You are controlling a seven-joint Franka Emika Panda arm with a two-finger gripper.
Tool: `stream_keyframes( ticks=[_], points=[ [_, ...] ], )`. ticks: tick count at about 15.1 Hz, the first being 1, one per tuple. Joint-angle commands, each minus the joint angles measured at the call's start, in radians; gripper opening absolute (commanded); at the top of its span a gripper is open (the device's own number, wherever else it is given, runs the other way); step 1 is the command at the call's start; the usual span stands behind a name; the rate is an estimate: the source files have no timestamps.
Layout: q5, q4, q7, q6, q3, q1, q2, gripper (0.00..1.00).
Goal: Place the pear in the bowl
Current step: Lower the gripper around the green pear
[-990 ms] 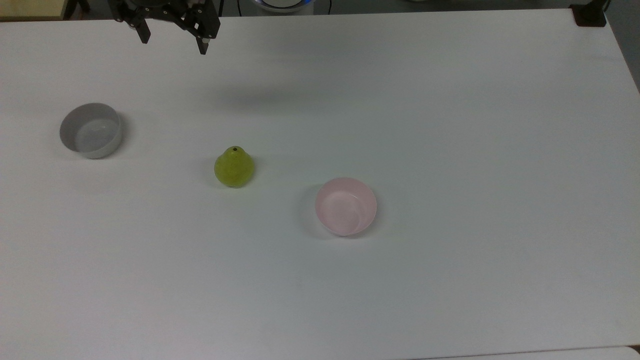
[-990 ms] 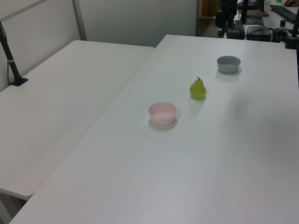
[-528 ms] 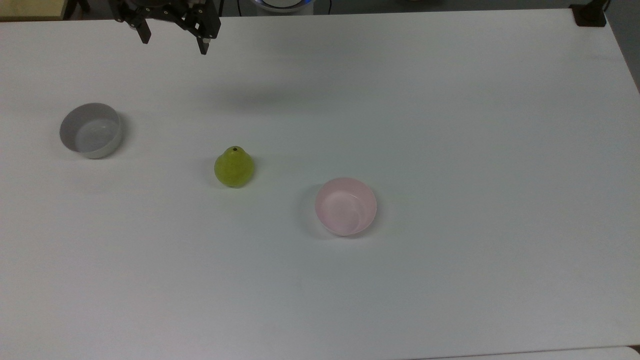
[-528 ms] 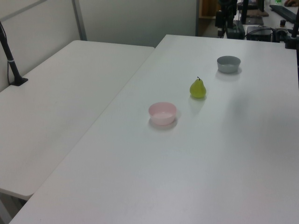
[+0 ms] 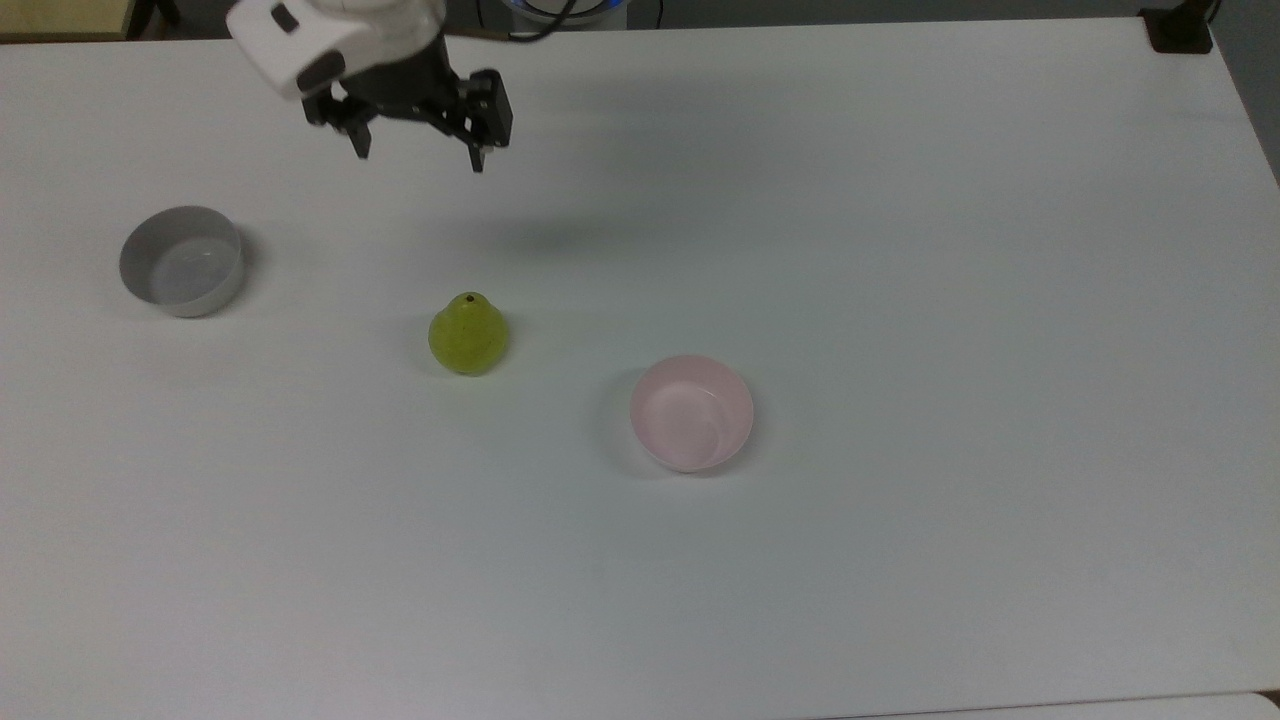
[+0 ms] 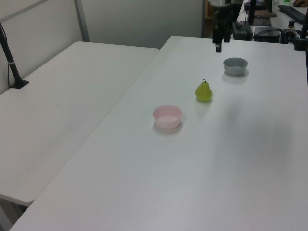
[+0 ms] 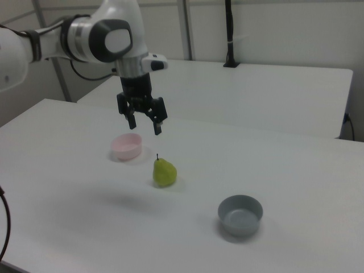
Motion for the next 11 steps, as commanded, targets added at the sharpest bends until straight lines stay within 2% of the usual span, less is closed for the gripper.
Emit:
stream_keyframes(
  ticks=[1, 6, 11],
  points=[
    [0.0, 0.029, -0.071, 0.095, -0.006, 0.04, 0.101, 1.0],
    [-0.009, 0.018, -0.123, 0.168, -0.007, 0.054, 0.193, 1.0],
    [-0.049, 0.015, -0.123, 0.235, -0.007, 0.066, 0.279, 1.0]
  ],
)
